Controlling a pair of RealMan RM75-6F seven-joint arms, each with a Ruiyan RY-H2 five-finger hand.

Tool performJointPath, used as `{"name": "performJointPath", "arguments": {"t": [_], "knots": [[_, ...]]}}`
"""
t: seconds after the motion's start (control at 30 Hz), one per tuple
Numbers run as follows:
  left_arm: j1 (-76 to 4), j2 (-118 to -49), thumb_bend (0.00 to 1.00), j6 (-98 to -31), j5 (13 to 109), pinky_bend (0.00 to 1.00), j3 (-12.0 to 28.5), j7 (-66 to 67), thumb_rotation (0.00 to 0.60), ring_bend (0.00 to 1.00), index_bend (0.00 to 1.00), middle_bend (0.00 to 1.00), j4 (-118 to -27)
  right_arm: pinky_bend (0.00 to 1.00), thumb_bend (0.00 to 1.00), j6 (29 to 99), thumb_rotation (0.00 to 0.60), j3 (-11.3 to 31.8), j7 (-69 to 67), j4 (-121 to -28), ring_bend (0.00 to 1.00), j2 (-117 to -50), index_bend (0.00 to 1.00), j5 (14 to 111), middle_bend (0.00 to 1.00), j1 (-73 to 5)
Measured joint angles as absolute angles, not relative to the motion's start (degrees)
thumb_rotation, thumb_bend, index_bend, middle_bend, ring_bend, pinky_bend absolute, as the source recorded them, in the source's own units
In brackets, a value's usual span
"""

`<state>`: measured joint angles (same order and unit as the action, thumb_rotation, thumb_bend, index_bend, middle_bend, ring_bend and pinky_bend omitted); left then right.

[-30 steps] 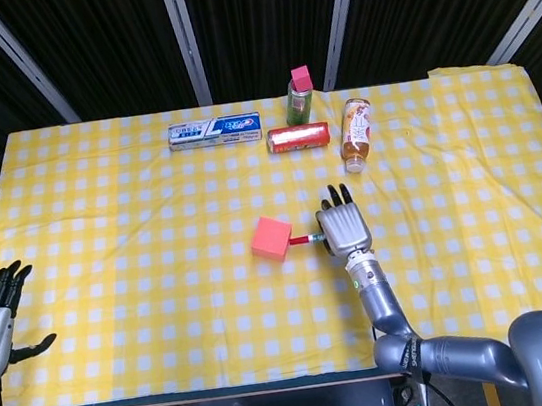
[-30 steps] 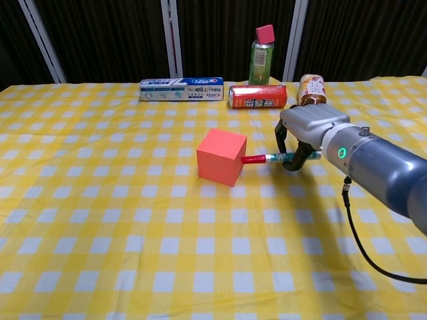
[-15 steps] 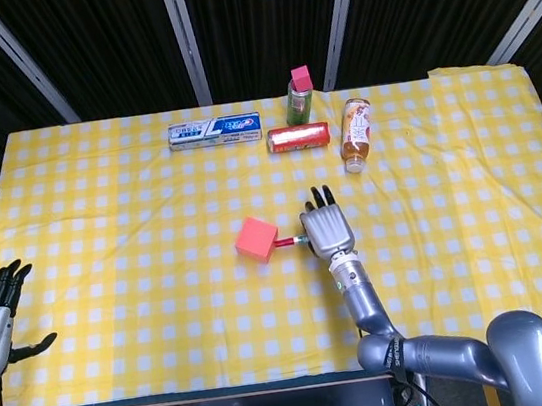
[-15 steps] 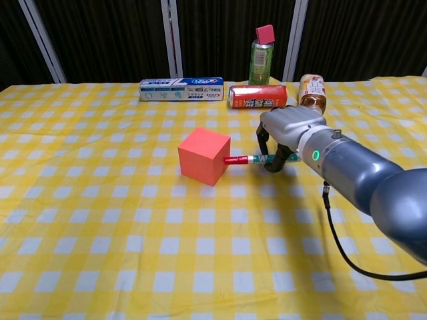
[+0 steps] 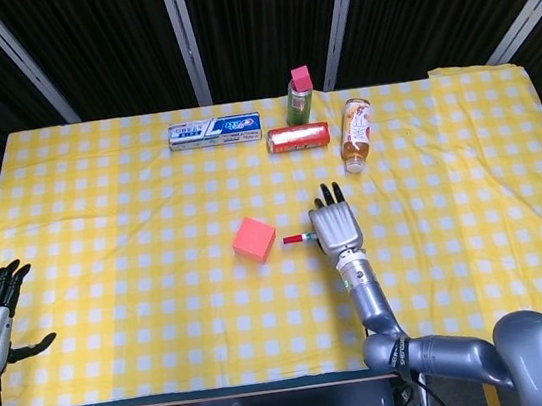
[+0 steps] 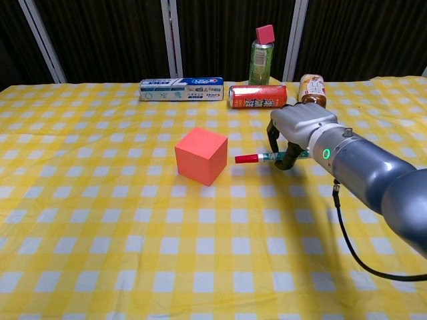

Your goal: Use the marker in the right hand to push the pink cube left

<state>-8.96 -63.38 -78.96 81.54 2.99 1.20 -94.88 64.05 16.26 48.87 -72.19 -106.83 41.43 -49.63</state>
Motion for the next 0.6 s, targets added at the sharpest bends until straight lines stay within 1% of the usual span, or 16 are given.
{"name": "performJointPath", "arguments": {"t": [0.23, 0.6], "knots": [[-9.0, -63.6, 0.00, -78.8, 81.4, 0.03, 2.9, 2.0, 0.600, 0.00, 0.06, 0.00, -95.3, 0.06, 0.45, 64.1, 0.600, 16.3, 48.1, -72.5, 0.02, -106.7, 0.74, 41.5, 0.31, -49.2], [-9.2, -63.4, 0.00, -78.2, 80.9, 0.03, 3.1, 1.4, 0.600, 0.00, 0.06, 0.00, -95.3, 0.06, 0.45, 62.8, 0.600, 17.5, 47.5, -68.4, 0.02, -109.9, 0.74, 42.0, 0.31, -51.3]]}}
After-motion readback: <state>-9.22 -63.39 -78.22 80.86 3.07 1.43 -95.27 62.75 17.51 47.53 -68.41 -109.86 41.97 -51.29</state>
